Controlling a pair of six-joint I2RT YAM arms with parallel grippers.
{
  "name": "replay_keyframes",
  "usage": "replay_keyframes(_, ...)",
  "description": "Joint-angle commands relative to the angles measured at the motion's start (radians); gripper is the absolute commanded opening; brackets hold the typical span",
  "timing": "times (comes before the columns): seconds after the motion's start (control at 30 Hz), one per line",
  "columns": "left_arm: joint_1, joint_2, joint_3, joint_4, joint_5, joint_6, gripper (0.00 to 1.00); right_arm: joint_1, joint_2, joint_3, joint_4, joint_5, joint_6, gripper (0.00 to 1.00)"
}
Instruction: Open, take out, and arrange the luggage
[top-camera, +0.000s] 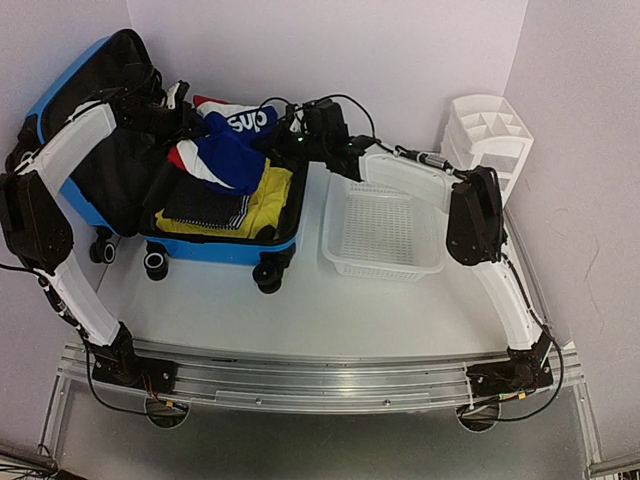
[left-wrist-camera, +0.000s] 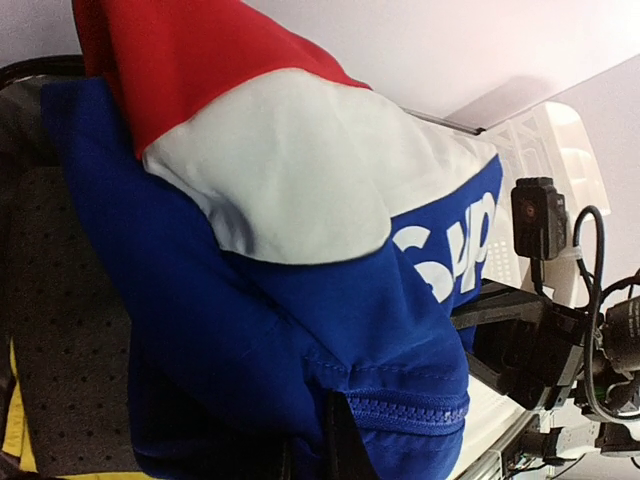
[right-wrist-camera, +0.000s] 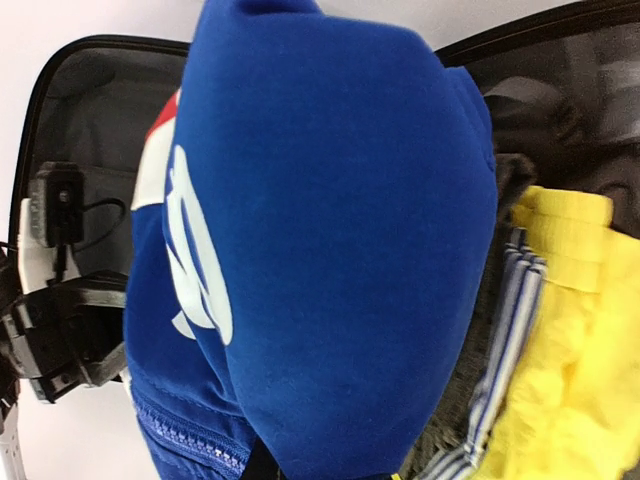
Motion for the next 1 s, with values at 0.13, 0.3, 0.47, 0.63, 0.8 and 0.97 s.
replay_keyframes(0.13, -0.157, 0.072, 0.152, 0.031, 0.035, -0.077, 0.00, -0.118, -0.358, -0.272, -0.009, -0.080, -0.066, 0.00)
replay_keyframes(0.3, -0.283, 0.144, 0.205, 0.059, 0.027, -0.097, 0.00, -0.175, -0.500, -0.445, -0.019, -0.111, -0.072, 0.00)
replay_keyframes(0.47, -0.384, 0.241, 0.332, 0.076, 0.007, -0.106, 0.00, -0.227, -0.639, -0.606, -0.044, -0.114, -0.051, 0.00)
replay_keyframes(0.63, -0.499, 0.337, 0.417, 0.122, -0.013, -0.111, 0.00, -0.270, -0.765, -0.704, -0.245, -0.108, -0.097, 0.00)
replay_keyframes(0.8, -0.565, 0.408, 0.427, 0.155, -0.020, -0.165, 0.00, -0.357, -0.854, -0.876, -0.283, -0.176, -0.065, 0.00)
replay_keyframes(0.97, -0.619, 0.446, 0.384, 0.204, -0.042, -0.204, 0.00, -0.418, -0.826, -0.994, -0.292, -0.282, -0.074, 0.00)
